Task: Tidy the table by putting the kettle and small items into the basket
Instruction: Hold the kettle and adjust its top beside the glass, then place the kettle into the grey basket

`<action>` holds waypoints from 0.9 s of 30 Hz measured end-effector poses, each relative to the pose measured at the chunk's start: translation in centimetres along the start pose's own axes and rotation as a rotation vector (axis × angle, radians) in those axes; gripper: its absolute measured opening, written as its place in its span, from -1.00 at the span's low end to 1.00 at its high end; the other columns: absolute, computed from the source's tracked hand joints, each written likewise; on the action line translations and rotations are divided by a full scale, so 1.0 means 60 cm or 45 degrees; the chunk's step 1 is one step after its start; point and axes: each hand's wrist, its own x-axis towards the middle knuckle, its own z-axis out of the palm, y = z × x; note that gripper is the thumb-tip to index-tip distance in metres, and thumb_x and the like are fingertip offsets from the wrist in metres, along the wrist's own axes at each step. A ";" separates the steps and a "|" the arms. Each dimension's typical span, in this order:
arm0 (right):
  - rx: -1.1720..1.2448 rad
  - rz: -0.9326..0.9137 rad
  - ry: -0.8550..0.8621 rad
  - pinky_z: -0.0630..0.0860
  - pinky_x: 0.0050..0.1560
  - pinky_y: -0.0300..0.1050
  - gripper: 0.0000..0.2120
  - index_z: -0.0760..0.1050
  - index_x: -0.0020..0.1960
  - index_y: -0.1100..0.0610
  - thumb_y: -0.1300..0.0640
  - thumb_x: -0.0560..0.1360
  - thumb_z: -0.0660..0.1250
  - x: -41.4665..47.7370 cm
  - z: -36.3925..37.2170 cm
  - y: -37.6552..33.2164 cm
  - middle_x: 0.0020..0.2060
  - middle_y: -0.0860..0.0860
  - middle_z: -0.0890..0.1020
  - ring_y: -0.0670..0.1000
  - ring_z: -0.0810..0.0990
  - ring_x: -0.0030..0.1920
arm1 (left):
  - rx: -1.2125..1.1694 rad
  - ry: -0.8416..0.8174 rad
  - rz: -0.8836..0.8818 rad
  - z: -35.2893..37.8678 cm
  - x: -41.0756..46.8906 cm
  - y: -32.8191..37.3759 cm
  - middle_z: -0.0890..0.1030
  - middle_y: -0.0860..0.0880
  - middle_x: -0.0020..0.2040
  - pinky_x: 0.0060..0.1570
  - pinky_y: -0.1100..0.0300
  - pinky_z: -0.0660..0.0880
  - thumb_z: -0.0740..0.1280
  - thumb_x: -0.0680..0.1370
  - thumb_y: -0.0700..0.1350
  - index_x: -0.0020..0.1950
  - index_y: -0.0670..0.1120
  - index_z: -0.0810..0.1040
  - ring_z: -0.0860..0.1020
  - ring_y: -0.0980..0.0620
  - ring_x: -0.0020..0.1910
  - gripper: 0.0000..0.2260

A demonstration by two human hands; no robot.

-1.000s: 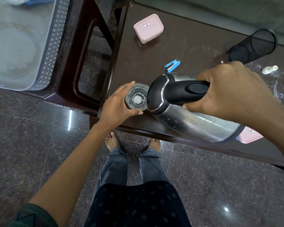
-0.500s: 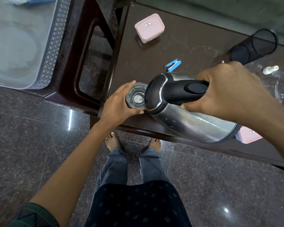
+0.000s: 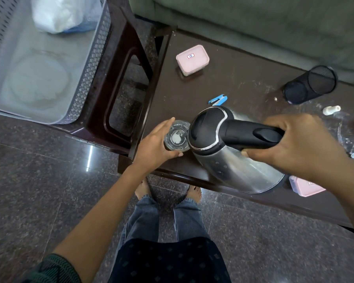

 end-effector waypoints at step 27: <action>0.788 -0.068 0.242 0.40 -0.32 -0.10 -0.77 0.56 -0.30 0.10 0.19 0.13 0.58 0.012 -0.100 -0.232 -0.53 -0.02 0.49 -0.09 0.38 -0.45 | -1.169 0.420 -0.207 -0.302 -0.081 0.097 0.61 -0.05 0.15 0.25 0.00 0.47 0.07 0.63 -0.06 0.20 -0.05 0.51 0.58 0.00 0.13 -0.72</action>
